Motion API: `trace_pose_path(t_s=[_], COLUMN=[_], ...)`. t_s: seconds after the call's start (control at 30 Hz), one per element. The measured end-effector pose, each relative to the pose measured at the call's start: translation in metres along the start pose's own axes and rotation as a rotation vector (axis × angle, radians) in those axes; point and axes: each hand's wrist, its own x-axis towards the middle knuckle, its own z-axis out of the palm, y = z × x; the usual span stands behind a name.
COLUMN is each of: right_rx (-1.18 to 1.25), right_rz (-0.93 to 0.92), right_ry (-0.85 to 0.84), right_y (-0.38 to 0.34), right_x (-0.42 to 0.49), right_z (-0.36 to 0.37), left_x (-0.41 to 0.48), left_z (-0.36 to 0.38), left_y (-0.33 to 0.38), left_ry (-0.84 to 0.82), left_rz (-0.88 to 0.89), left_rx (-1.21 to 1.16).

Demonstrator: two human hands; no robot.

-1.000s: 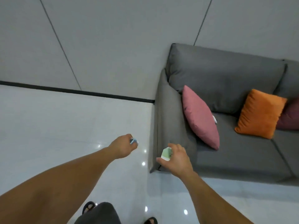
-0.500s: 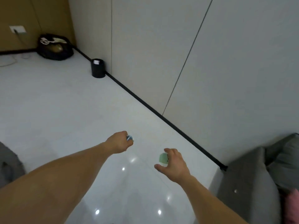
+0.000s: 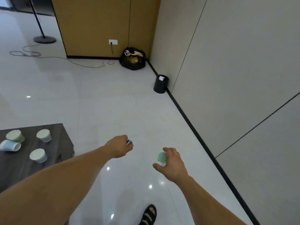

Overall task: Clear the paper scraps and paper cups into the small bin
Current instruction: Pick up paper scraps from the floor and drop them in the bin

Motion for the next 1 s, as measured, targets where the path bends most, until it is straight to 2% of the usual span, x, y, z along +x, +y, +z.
trace_pose_path(t_s=[0.17,0.33,0.53,0.7,1.0], right_rx=[0.023,0.019,0.012,0.01,0.032], right_rz=[-0.058,-0.13,-0.166,-0.147,-0.055], right_ry=[-0.033,-0.045,-0.096,-0.081,0.0], right_y=[0.006,-0.004,-0.024,-0.049,-0.07], right_x=[0.107,0.204,0.32,0.426,0.596], right_z=[-0.026,-0.045,-0.037,-0.041,-0.065], left_x=[0.078,0.146,0.251,0.36,0.535], left_z=[-0.036,-0.063,-0.1,-0.151,-0.256], left_y=[0.021,0.037,0.013,-0.004,0.013], left_ry=[0.059,0.123,0.14,0.106,0.114], left_rz=[-0.089,-0.084,-0.127,-0.109,-0.007], left_rx=[0.015,-0.06,-0.095,-0.089,-0.079])
